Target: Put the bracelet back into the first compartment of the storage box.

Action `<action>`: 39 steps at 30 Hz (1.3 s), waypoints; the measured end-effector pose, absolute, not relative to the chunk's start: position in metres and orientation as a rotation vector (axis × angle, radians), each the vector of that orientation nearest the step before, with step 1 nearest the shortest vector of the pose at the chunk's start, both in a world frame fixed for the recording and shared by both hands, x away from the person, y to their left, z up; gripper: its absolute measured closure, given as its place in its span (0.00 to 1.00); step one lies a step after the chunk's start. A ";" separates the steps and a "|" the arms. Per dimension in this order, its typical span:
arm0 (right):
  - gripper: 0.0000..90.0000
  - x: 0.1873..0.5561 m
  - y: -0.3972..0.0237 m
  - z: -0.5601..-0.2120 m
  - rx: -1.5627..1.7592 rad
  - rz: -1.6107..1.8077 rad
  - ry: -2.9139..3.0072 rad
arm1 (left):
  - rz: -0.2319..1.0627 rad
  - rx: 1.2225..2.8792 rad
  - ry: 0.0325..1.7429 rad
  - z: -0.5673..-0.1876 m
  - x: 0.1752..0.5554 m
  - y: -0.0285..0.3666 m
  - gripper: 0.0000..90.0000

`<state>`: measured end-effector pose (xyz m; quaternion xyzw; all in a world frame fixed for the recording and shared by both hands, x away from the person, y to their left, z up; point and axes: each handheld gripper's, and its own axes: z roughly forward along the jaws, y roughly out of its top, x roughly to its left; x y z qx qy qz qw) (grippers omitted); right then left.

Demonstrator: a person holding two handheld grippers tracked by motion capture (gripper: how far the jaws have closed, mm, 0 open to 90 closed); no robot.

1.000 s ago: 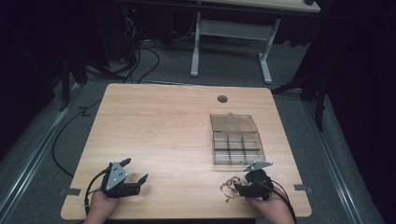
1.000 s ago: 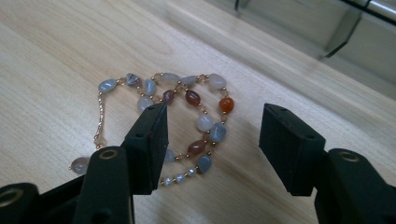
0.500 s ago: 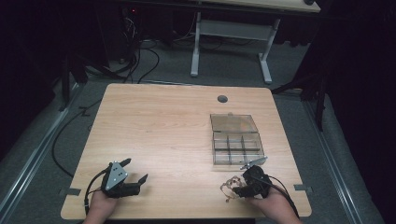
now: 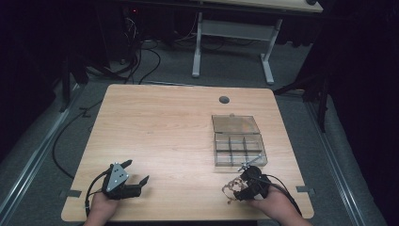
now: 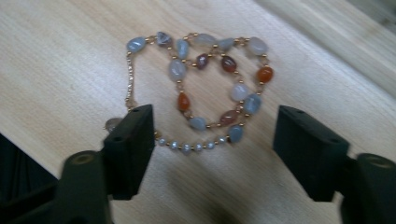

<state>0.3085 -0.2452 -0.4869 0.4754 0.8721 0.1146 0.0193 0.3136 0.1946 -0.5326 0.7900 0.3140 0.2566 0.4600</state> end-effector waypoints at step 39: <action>0.60 0.323 -0.212 -0.490 1.333 0.277 2.819 | 0.628 1.948 0.776 -0.533 0.314 0.194 0.17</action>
